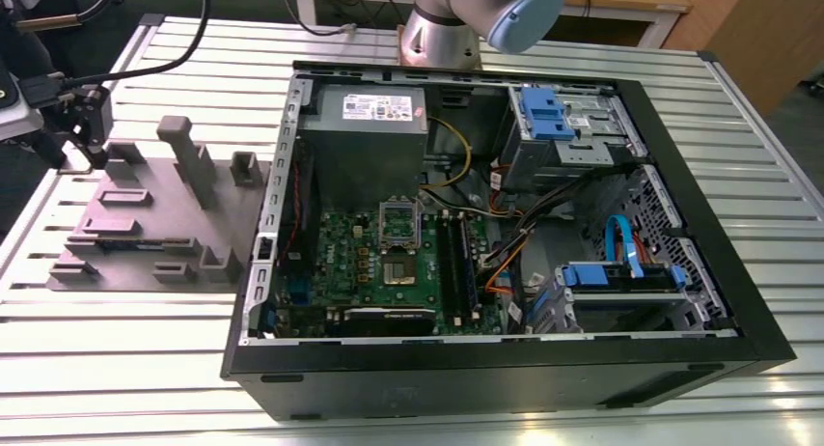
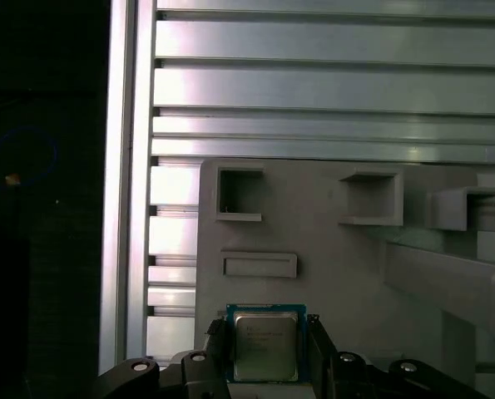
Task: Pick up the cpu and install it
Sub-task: 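Pick up the cpu and move it towards the insertion slot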
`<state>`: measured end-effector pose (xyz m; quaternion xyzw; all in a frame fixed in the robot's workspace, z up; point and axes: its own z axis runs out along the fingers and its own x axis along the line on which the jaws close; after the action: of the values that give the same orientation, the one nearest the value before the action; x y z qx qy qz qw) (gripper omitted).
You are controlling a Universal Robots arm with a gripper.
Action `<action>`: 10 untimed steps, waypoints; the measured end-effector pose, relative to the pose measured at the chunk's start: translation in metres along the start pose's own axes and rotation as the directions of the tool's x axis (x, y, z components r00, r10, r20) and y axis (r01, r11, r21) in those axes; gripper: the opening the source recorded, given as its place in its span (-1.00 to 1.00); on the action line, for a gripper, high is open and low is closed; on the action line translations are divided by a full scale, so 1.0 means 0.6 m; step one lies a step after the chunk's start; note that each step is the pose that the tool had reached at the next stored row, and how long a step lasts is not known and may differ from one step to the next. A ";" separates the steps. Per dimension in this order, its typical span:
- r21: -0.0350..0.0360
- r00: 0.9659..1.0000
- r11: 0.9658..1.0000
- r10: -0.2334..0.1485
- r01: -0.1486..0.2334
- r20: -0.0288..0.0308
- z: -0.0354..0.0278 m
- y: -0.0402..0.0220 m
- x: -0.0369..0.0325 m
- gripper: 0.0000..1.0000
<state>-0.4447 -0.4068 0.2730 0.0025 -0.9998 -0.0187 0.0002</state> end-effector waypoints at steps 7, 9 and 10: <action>0.000 1.000 1.000 0.000 0.000 0.000 -0.004 0.000 0.000 -0.06; 0.000 1.000 1.000 0.000 0.000 0.000 -0.004 0.000 0.000 -0.06; 0.000 1.000 1.000 0.000 0.000 0.000 -0.004 0.000 0.000 -0.06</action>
<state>-0.4447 -0.4068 0.2756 0.0025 -0.9998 -0.0187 0.0002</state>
